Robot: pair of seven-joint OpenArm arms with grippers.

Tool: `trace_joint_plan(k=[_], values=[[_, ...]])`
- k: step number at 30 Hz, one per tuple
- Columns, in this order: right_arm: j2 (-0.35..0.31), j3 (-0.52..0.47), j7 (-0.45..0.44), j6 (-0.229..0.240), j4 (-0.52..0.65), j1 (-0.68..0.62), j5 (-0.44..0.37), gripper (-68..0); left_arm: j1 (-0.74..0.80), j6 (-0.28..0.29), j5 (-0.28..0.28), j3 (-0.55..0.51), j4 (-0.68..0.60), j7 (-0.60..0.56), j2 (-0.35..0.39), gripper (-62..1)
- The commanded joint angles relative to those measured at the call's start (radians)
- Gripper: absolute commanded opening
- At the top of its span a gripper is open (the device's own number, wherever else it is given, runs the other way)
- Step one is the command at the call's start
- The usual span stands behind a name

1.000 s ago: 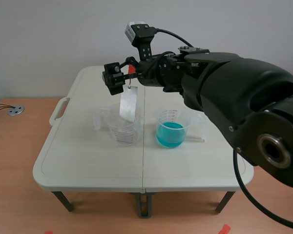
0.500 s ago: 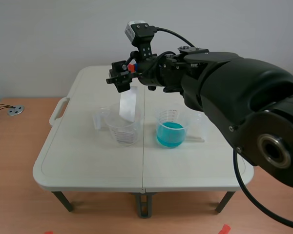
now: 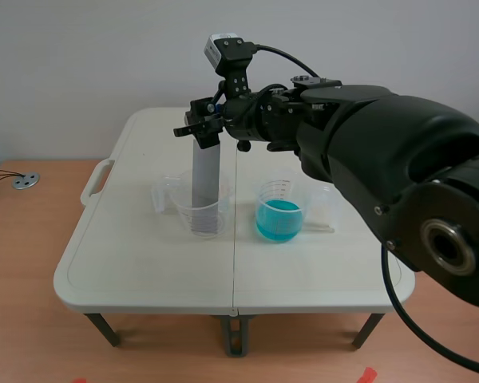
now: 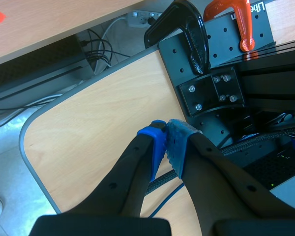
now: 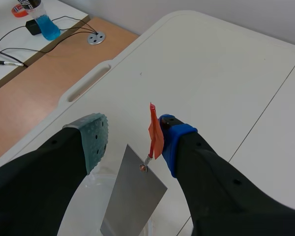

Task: Hold the metal plate by the orange handle, dip it into the blue solution, take it out and point at it, then put the plate back in the beaker on the left.
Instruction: 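Move the plate over the blue solution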

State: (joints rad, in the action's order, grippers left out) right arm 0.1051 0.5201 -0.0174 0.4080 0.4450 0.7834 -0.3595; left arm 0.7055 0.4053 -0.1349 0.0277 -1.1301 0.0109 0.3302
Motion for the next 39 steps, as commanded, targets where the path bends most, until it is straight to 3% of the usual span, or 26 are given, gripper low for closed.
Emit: trace_joint_plan(k=[1, 6, 10, 12, 23, 28, 39], values=[[0.003, 0.001, -0.015, 0.004, 0.016, 0.034, -0.011, -44.7, 0.006, 0.009, -0.006, 0.000, -0.015, -0.010, 0.003, -57.8], [0.003, 0.001, -0.023, 0.004, 0.016, 0.034, -0.011, -46.0, 0.006, 0.009, -0.006, 0.000, -0.015, -0.010, 0.003, -57.8], [0.003, 0.001, -0.027, 0.004, 0.016, 0.034, -0.011, -62.1, 0.006, 0.009, -0.006, 0.000, -0.015, -0.010, 0.003, -57.8], [0.003, 0.001, -0.028, 0.004, 0.016, 0.034, -0.011, -66.4, 0.006, 0.009, -0.006, 0.000, -0.015, -0.010, 0.003, -57.8], [0.003, 0.001, -0.134, 0.014, 0.016, 0.028, -0.003, -66.2, 0.006, 0.009, -0.006, 0.000, -0.015, -0.010, 0.003, -57.8], [0.003, 0.001, -0.192, 0.058, 0.018, 0.026, 0.033, -66.2, 0.006, 0.009, -0.006, 0.000, -0.015, -0.010, 0.003, -57.8], [0.003, 0.001, -0.214, 0.084, 0.068, 0.000, 0.088, -66.2, 0.006, 0.009, -0.006, 0.000, -0.015, -0.010, 0.003, -57.8]])
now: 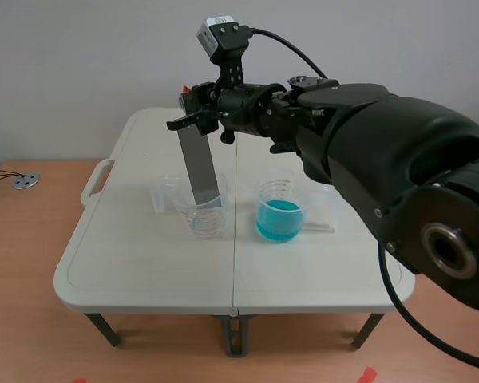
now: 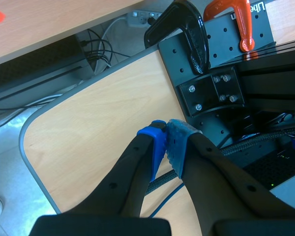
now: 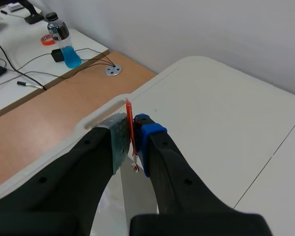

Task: Hold the metal plate by the orange handle, dip it into the blue solution, take it out and point at it, then put the plate back in the beaker on the left.
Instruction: 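Move the plate over the blue solution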

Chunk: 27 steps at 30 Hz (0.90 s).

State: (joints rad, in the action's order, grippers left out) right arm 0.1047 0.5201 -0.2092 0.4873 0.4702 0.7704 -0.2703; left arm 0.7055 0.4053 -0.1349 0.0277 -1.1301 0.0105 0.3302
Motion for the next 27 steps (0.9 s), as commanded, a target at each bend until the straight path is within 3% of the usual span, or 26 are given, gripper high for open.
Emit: trace_joint_plan(k=[1, 7, 14, 27], values=[[0.003, 0.001, -0.023, 0.004, 0.058, 0.005, 0.010, -66.2, 0.006, 0.009, -0.006, 0.000, -0.015, -0.010, 0.003, -57.8], [-0.015, 0.001, -0.021, 0.003, 0.175, -0.067, 0.069, -66.2, 0.006, 0.009, -0.006, 0.000, -0.015, -0.010, 0.003, -57.8], [-0.076, 0.000, -0.010, 0.000, 0.351, -0.147, 0.069, -66.2, 0.005, 0.008, -0.006, 0.000, -0.015, -0.013, 0.003, -57.8], [-0.141, -0.007, 0.107, -0.005, 0.644, -0.265, 0.069, -66.2, -0.006, 0.005, -0.006, -0.006, -0.015, -0.011, 0.006, -57.8]])
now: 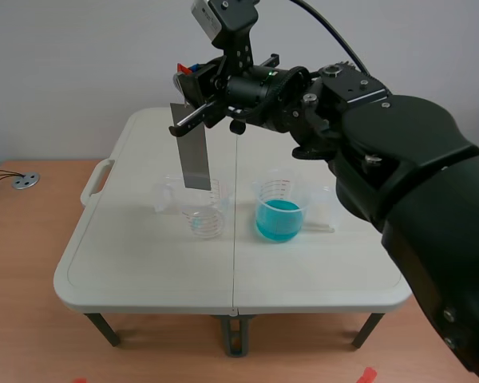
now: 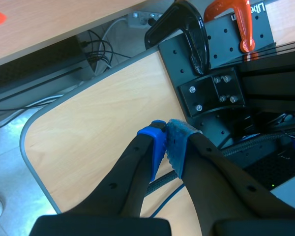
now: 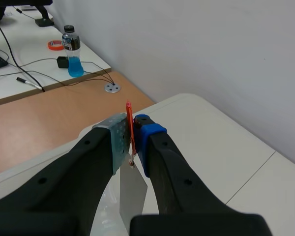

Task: Hold the metal plate by the orange handle, dip it into the blue solution, take it out and point at it, then put the plate back in the beaker on the left.
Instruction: 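Move the plate over the blue solution, then point at the plate with the left hand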

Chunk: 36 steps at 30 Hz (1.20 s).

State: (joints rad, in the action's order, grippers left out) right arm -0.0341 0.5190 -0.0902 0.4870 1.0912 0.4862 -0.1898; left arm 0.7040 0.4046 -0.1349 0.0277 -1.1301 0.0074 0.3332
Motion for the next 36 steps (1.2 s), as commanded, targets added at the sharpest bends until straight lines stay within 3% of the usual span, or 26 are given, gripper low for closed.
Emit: trace_joint_plan(k=[1, 8, 13, 22, 28, 36], values=[[-0.005, -0.009, -0.002, -0.004, 0.048, 0.008, -0.012, -66.2, -0.009, 0.005, -0.006, -0.011, -0.015, -0.010, 0.003, -57.8], [-0.033, -0.048, 0.064, -0.015, 0.237, -0.076, -0.014, -66.2, -0.060, 0.006, -0.013, -0.058, -0.017, -0.009, 0.009, -57.8], [-0.069, -0.068, 0.106, -0.023, 0.373, -0.126, -0.046, -66.2, -0.092, 0.008, -0.069, -0.090, -0.044, -0.006, 0.022, -57.8], [-0.158, -0.124, 0.159, -0.034, 0.592, -0.216, -0.130, -66.2, -0.109, 0.009, -0.089, -0.209, -0.211, -0.002, 0.023, -57.8], [-0.211, -0.166, 0.186, -0.053, 0.684, -0.261, -0.169, -66.2, -0.109, 0.009, -0.090, -0.269, -0.351, -0.003, 0.034, -57.8], [-0.277, -0.237, 0.189, -0.052, 0.706, -0.312, -0.233, -66.2, -0.138, 0.011, -0.087, -0.278, -0.497, -0.010, 0.067, -57.8]])
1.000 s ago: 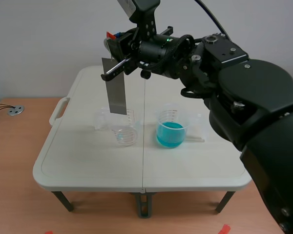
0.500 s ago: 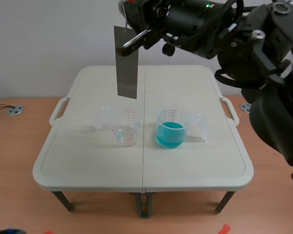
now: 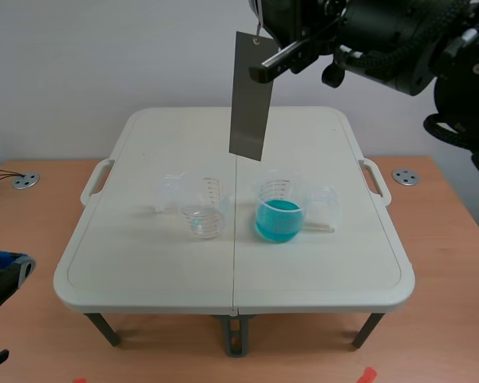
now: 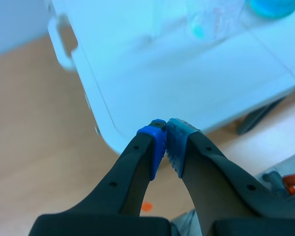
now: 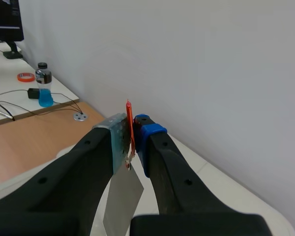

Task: Hold the metal plate by the orange handle, dip it into the blue solution, take it out and point at it, then put the plate back in the beaker on the left.
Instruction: 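Point at the plate with the left hand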

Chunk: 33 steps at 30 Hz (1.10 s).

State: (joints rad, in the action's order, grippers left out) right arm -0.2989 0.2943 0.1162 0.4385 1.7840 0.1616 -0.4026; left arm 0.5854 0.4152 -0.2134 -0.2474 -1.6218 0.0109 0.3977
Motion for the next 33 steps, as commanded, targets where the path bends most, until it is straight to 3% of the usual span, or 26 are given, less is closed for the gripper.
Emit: trace_joint_plan(k=[1, 5, 10, 17, 29, 33], values=[[-0.022, -0.021, -0.018, -0.004, 0.013, 0.008, -0.029, -66.2, -0.034, 0.000, -0.005, -0.003, -0.011, -0.013, 0.002, -57.8], [-0.054, -0.048, -0.021, -0.003, 0.013, -0.006, -0.048, -66.2, -0.108, 0.004, -0.003, 0.000, -0.013, -0.010, 0.002, -57.8], [-0.083, -0.071, -0.027, -0.003, 0.012, -0.023, -0.055, -66.2, -0.214, 0.053, 0.001, 0.031, -0.013, 0.001, 0.002, -57.8], [-0.098, -0.089, -0.037, 0.004, -0.006, -0.034, -0.055, -66.2, -0.363, 0.053, 0.001, 0.152, 0.003, 0.082, 0.002, -57.8], [-0.097, -0.093, -0.055, 0.035, -0.064, -0.034, -0.055, -66.2, -0.632, 0.053, 0.027, 0.408, 0.196, 0.107, -0.054, -57.8], [-0.098, -0.093, -0.055, 0.035, -0.065, -0.034, -0.054, -66.2, -0.723, 0.053, 0.071, 0.495, 0.292, 0.106, -0.091, -57.8]])
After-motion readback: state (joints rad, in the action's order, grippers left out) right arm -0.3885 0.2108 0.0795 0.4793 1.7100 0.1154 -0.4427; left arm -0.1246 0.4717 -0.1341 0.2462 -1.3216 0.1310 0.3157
